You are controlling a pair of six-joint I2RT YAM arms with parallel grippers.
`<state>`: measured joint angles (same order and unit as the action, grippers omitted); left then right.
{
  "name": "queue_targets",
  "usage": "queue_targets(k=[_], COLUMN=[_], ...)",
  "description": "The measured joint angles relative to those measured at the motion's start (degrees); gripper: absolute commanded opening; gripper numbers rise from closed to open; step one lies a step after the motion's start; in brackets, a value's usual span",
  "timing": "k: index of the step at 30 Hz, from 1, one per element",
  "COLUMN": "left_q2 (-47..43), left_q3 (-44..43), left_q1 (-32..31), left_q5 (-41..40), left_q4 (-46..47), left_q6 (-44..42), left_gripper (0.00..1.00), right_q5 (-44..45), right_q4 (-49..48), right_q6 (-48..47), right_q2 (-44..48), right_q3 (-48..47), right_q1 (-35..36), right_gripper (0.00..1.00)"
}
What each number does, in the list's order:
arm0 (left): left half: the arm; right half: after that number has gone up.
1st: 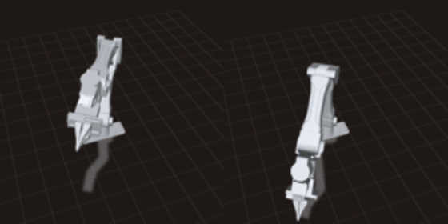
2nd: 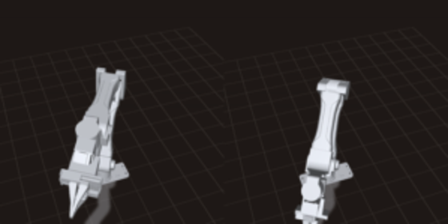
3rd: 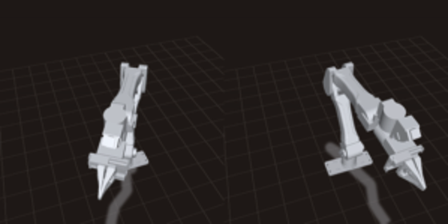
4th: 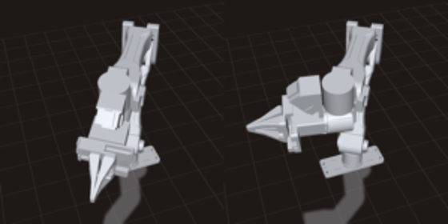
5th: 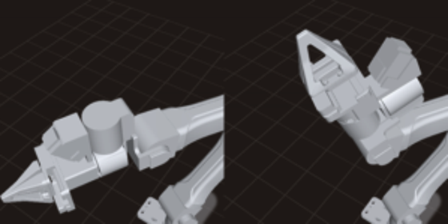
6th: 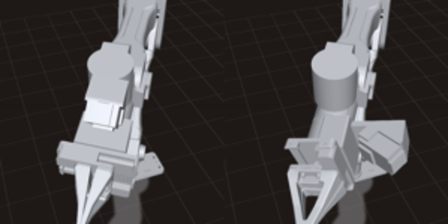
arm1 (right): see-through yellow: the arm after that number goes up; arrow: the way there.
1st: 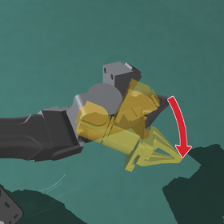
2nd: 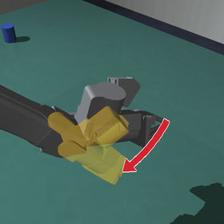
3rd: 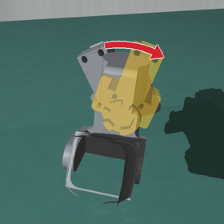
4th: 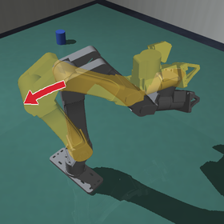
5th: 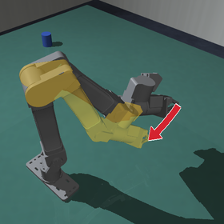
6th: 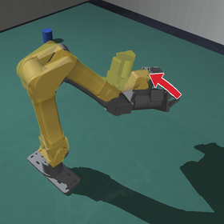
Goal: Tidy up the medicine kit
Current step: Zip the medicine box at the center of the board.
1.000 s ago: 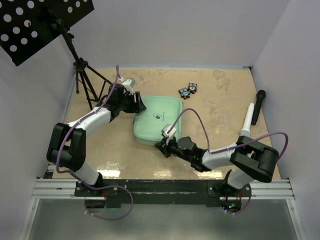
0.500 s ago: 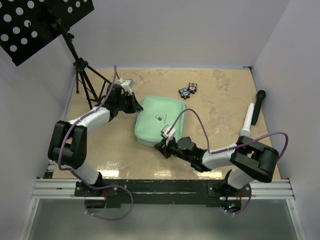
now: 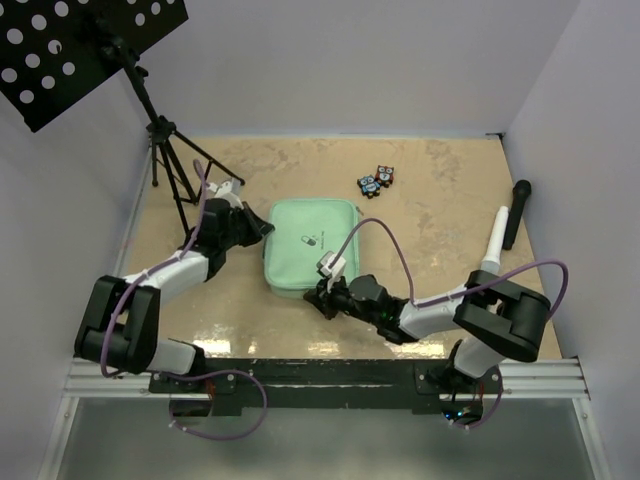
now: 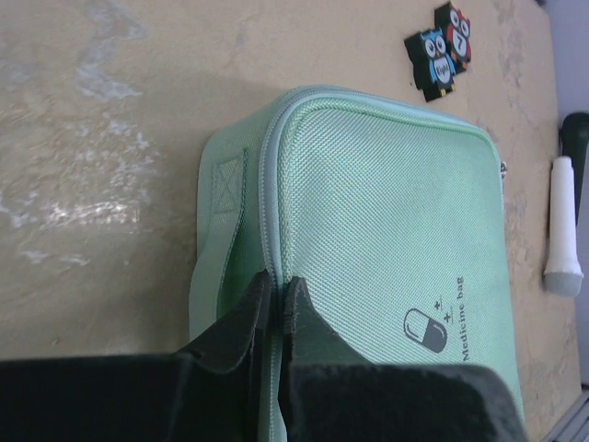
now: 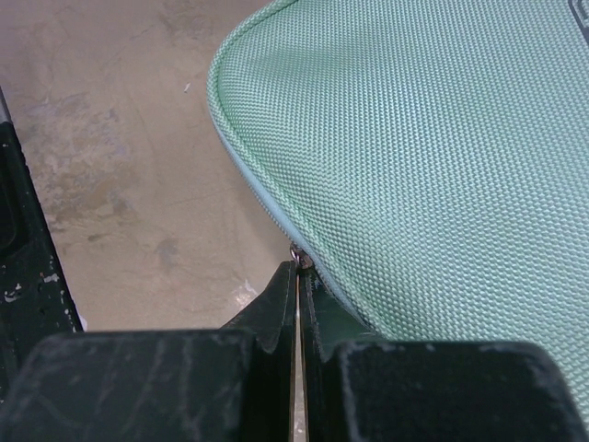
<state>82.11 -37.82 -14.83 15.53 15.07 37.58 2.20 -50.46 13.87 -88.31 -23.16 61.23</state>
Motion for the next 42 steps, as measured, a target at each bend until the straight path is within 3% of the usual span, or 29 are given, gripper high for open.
queue_targets(k=[11,42], left_q2=[-8.52,-11.67], left_q3=[6.54,11.58], left_q1=[0.02,-1.27], left_q5=[-13.03,-22.10], left_q4=[-1.01,3.30], left_q6=[9.79,16.94], left_gripper=[0.00,0.00], right_q5=[-0.57,-1.49], right_q4=[0.42,2.10], right_q6=[-0.28,-1.07], right_q2=[-3.56,-19.80], right_q3=[-3.80,-22.77], right_q1=[1.70,7.34], right_gripper=[0.00,0.00])
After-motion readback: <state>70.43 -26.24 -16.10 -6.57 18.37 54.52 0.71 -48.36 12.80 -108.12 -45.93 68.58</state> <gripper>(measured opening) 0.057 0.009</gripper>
